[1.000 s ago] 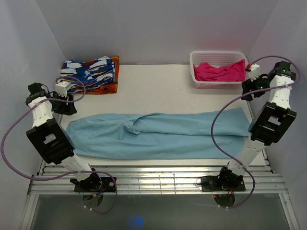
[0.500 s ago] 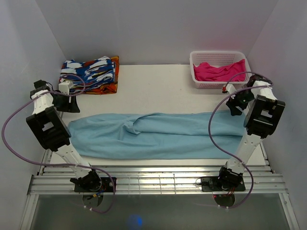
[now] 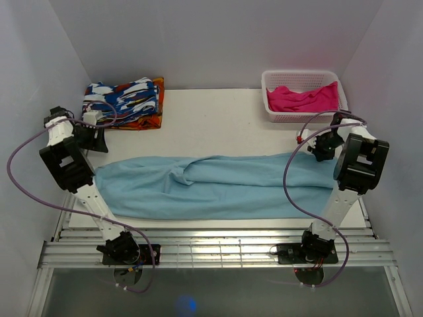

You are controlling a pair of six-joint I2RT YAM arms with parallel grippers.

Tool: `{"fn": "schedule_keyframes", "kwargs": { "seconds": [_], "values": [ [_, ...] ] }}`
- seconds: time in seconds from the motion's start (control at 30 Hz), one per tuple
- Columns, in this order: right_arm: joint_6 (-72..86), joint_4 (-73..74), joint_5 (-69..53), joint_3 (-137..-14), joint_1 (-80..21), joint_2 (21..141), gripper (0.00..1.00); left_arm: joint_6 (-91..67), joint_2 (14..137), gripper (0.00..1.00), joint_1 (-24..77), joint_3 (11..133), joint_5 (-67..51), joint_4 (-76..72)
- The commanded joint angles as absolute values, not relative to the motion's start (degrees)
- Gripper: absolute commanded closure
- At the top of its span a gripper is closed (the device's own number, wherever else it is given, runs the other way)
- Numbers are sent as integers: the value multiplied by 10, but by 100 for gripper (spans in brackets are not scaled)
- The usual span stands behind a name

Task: Fold and stack the trousers
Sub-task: Flatten the trousers out

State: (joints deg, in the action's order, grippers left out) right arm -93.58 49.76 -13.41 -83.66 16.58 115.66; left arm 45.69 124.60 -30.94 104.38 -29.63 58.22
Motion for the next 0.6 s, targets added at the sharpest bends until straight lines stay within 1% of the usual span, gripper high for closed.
{"fn": "schedule_keyframes", "kwargs": {
  "seconds": [0.0, 0.07, 0.17, 0.2, 0.37, 0.4, 0.43, 0.47, 0.5, 0.53, 0.57],
  "values": [
    [-928, 480, -131, -822, 170, 1124, 92, 479, 1280, 27, -302, 1099, -316, 643],
    [-913, 470, -155, -831, 173, 1101, 92, 478, 1288, 27, -295, 1086, -314, 652],
    [-889, 454, -169, -851, 175, 1061, 92, 494, 1284, 27, -289, 1032, -316, 674],
    [-874, 442, -171, -853, 178, 1039, 92, 499, 1275, 27, -289, 996, -321, 674],
    [-862, 390, -204, -850, 193, 968, 92, 526, 1237, 27, -286, 912, -354, 690],
    [-857, 375, -214, -847, 201, 949, 92, 534, 1221, 26, -287, 890, -379, 692],
    [-846, 365, -222, -842, 203, 940, 92, 547, 1205, 31, -287, 874, -389, 693],
    [-846, 351, -226, -839, 205, 924, 92, 551, 1199, 39, -286, 868, -406, 693],
    [-828, 320, -236, -822, 207, 901, 92, 552, 1187, 69, -286, 871, -418, 689],
    [-822, 274, -244, -810, 211, 887, 92, 545, 1172, 85, -287, 886, -437, 678],
    [-810, 245, -243, -791, 214, 869, 92, 538, 1153, 100, -294, 905, -453, 668]
  ]
}}
